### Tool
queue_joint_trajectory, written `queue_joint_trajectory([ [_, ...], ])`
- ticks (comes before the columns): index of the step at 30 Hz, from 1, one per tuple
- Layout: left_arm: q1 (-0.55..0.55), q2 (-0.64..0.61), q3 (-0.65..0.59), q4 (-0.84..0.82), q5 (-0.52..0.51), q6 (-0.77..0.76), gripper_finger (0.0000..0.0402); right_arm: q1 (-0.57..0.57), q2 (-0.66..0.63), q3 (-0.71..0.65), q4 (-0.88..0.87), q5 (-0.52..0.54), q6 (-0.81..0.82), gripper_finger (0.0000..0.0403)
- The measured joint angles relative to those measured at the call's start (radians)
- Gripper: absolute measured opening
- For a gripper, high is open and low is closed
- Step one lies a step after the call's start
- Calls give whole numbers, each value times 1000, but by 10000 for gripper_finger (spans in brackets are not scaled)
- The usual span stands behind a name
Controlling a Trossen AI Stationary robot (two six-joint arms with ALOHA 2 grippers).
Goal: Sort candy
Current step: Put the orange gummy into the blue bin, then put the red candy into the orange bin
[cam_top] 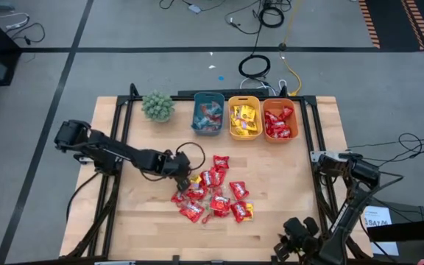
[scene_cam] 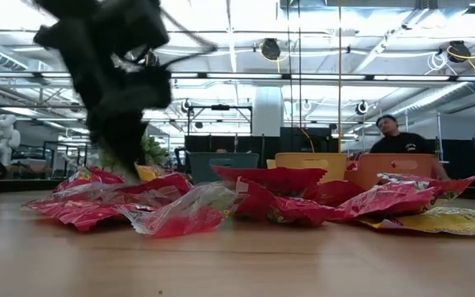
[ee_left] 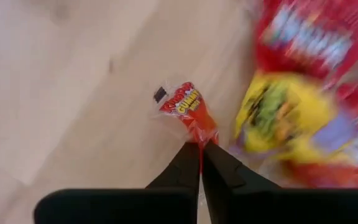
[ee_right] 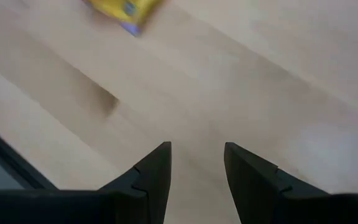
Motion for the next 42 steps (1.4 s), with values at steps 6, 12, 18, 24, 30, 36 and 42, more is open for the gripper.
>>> queue_joint_trajectory([
  [6, 78, -13, 175, -159, -20, 158, 4, -7, 0, 0, 6, 93, -11, 139],
  [12, 235, -12, 353, -159, -65, 376, 3, -39, 0, 0, 8, 184, -17, 139],
  [18, 451, 11, 447, -109, -66, 581, 2, -76, 0, 0, 5, 188, -20, 139],
  [24, 603, 25, 447, -60, -63, 669, 31, -104, 0, 0, 12, 185, -16, 139],
  [30, 690, 67, 447, -6, 111, 739, 95, -144, 0, 0, 16, 180, -14, 139],
  [36, 722, 101, 447, 17, 119, 748, 130, -173, -11, 0, 6, 136, -17, 139],
  [42, 710, 80, 447, 20, 119, 748, 132, -176, -50, 0, -35, 140, -20, 139],
])
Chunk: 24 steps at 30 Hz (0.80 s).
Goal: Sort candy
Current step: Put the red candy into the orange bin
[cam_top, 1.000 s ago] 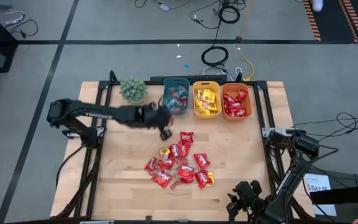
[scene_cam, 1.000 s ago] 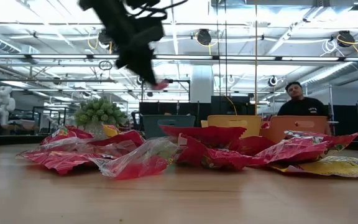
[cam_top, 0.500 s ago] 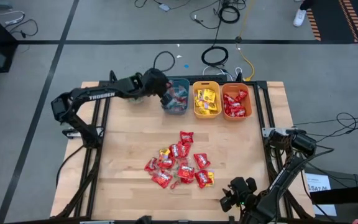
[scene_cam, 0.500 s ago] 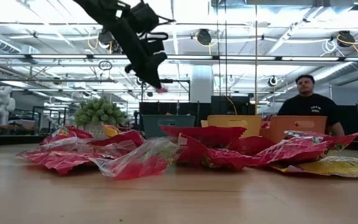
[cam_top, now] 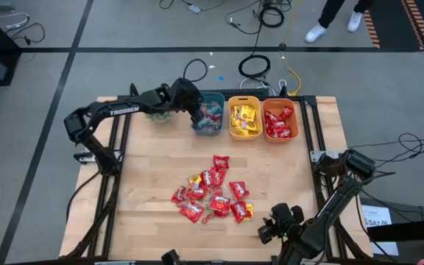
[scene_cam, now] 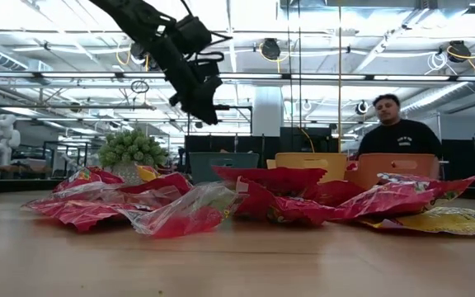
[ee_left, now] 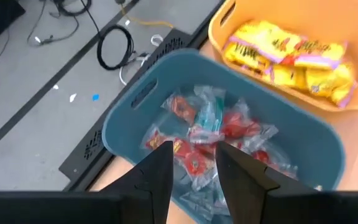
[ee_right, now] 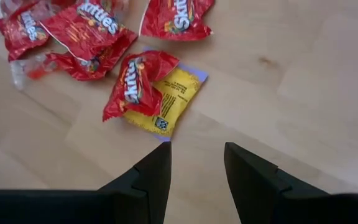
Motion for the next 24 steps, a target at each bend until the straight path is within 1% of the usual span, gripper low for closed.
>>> queue_joint_trajectory([
  [6, -32, -49, 0, -20, 2, -9, 132, 0, -33, 0, -41, 3, -7, 139],
  [8, -51, -76, 0, -41, 2, -10, 132, 0, -41, 0, -40, 19, -21, 139],
  [12, -98, -135, 0, -141, 3, -11, 132, -12, -50, 0, -38, 51, -54, 139],
  [15, -142, -190, -15, -215, 5, -54, 132, -32, -60, 0, -33, 55, -134, 139],
  [19, -223, -301, -139, -199, 1, -162, 132, -73, -84, 0, -21, 57, -255, 139],
  [24, -363, -488, -355, -191, -79, -352, 132, -136, -119, 0, 86, 51, -505, 139],
])
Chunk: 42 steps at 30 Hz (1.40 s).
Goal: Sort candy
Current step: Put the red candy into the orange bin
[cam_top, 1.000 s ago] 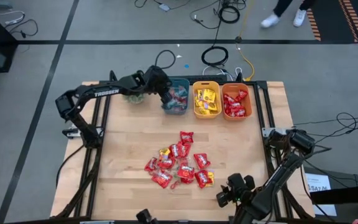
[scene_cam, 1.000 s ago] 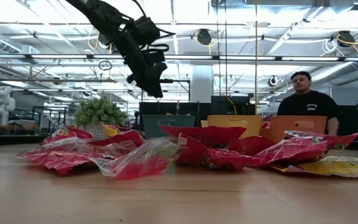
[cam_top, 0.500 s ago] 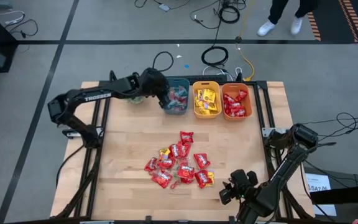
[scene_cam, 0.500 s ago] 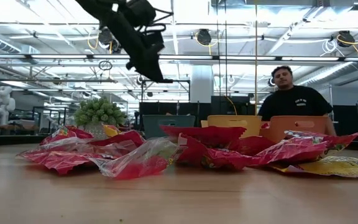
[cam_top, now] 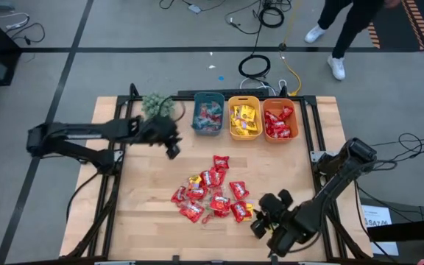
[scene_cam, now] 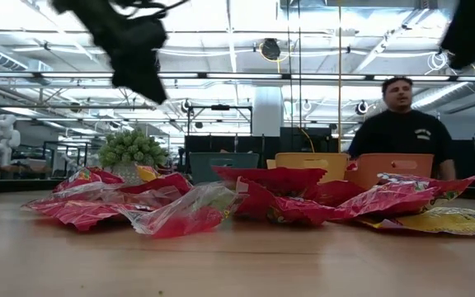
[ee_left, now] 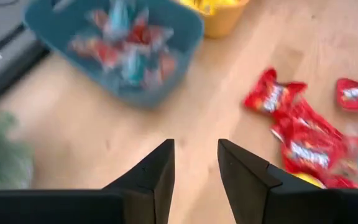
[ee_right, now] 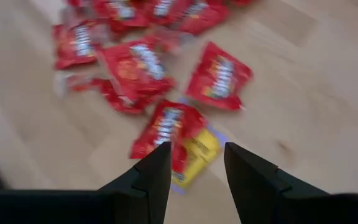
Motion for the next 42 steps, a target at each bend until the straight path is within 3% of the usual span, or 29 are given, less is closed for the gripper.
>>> queue_joint_trajectory([
  [6, -142, -185, -158, 14, -6, -232, 132, -116, -21, 0, 177, -92, -388, 139],
  [11, -202, -244, -172, -20, 0, -255, 132, -256, -19, 0, 268, -177, -615, 139],
  [14, -206, -249, -172, -49, -1, -253, 132, -331, -18, 0, 246, -114, -608, 139],
  [19, -206, -245, -172, -89, -1, -253, 132, -431, -20, 0, 198, -125, -491, 143],
  [23, -206, -246, -172, -143, -1, -252, 132, -496, -13, 0, 168, -212, -434, 169],
  [29, -206, -246, -173, -256, -6, -185, 132, -572, 59, 0, 162, -396, -370, 239],
  [34, -206, -246, -173, -202, 7, -52, 132, -574, 125, 0, 155, -463, -310, 291],
  [42, -206, -246, -173, -48, 54, 174, 132, -561, 259, 0, 149, -590, -203, 296],
])
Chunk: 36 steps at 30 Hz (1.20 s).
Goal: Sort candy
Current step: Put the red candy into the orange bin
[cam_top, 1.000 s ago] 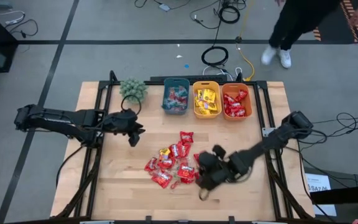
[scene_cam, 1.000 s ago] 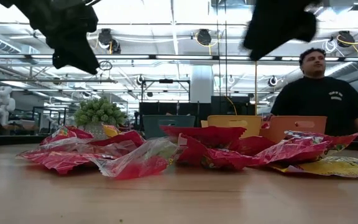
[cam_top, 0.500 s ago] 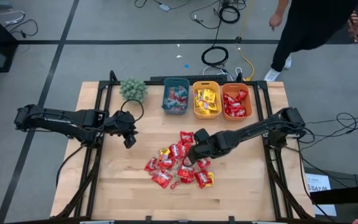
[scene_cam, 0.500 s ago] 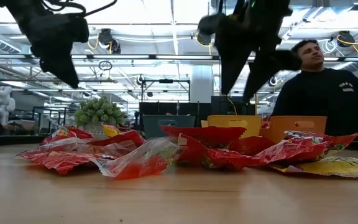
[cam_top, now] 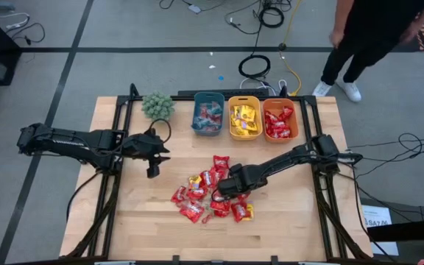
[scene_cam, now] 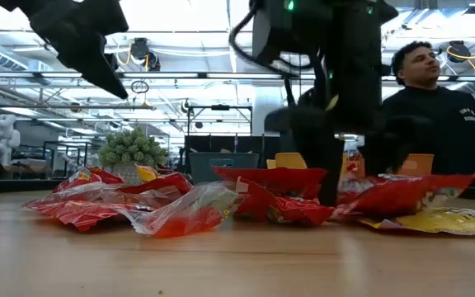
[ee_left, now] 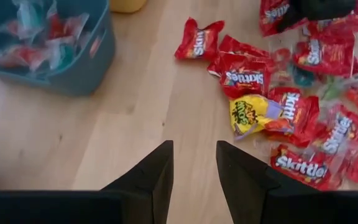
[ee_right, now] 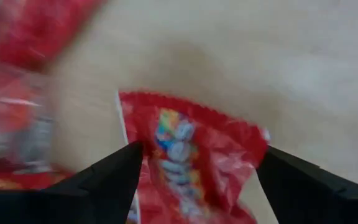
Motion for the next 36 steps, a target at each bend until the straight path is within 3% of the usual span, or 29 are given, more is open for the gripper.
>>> queue_joint_trajectory([
  [4, 1, 0, -13, 8, 1, 51, 132, -2, 56, 7, 19, -72, 2, 247],
  [10, 1, 0, -96, 84, 35, 64, 132, 0, 24, 3, 4, -67, 9, 57],
  [12, 1, -4, -130, 136, 77, 65, 132, -4, -9, -3, -33, -43, 12, 21],
  [17, 23, -4, -189, 201, 107, 66, 132, -33, -140, 0, -147, 78, 27, 34],
  [22, 62, -5, -199, 203, 167, 69, 132, -110, -241, -4, -277, 193, -52, 10],
  [27, 94, -6, -199, 200, 182, 72, 132, -261, -338, -2, -312, 291, -215, 12],
  [36, 144, -7, -199, 178, 183, 71, 132, -610, -427, -1, -310, 360, -581, 13],
])
